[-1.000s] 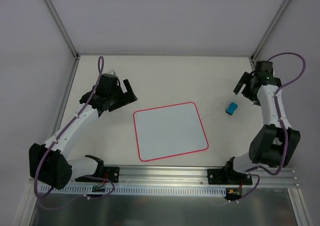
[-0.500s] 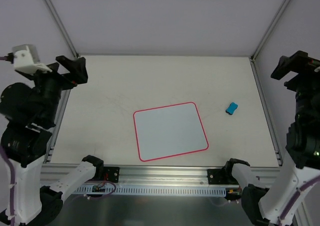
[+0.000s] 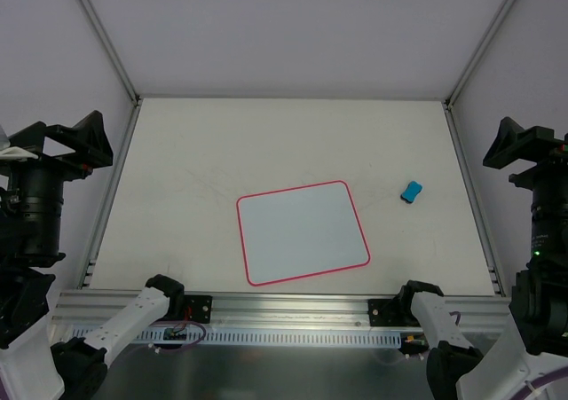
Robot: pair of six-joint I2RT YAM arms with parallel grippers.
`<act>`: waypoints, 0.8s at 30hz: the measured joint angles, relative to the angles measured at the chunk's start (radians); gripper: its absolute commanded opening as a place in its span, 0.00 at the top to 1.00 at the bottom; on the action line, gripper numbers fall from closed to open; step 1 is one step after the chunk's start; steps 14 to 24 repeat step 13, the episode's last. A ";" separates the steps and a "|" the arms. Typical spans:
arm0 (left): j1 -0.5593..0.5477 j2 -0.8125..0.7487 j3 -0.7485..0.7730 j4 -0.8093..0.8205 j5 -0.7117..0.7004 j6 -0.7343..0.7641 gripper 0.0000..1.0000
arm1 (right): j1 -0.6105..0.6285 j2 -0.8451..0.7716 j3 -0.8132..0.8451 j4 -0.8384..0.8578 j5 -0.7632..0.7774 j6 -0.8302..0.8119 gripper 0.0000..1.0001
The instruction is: Erase the whiteboard
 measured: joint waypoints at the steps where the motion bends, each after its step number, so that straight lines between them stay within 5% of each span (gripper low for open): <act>1: -0.005 0.000 0.000 -0.003 -0.001 0.003 0.01 | 0.002 -0.004 -0.005 -0.002 0.000 -0.002 0.01; 24: -0.018 -0.018 0.000 -0.014 -0.005 0.019 0.01 | 0.014 -0.036 -0.046 0.000 0.000 -0.019 0.01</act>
